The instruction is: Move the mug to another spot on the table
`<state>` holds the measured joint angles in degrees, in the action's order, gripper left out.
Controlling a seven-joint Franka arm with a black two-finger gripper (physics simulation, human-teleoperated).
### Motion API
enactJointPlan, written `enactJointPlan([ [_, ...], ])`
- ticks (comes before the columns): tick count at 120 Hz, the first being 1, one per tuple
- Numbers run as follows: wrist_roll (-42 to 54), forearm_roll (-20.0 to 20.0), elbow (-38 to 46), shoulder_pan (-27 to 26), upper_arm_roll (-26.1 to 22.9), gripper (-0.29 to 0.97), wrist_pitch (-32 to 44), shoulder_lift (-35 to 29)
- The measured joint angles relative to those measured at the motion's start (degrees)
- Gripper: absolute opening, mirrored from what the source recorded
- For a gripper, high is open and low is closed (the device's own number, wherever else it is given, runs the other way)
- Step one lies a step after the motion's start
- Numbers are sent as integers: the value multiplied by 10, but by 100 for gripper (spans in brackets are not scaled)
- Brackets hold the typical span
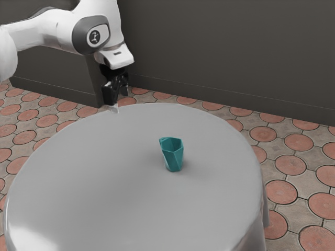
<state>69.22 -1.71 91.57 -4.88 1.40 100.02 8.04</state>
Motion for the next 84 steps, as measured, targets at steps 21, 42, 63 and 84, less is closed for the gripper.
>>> enactJointPlan([
  [21,118,8,30,-18,-1,68,95,16],
  [42,194,12,28,-19,-1,68,135,54],
  [63,252,30,-8,-16,-1,68,152,116],
  [84,306,73,-48,-8,0,68,160,173],
])
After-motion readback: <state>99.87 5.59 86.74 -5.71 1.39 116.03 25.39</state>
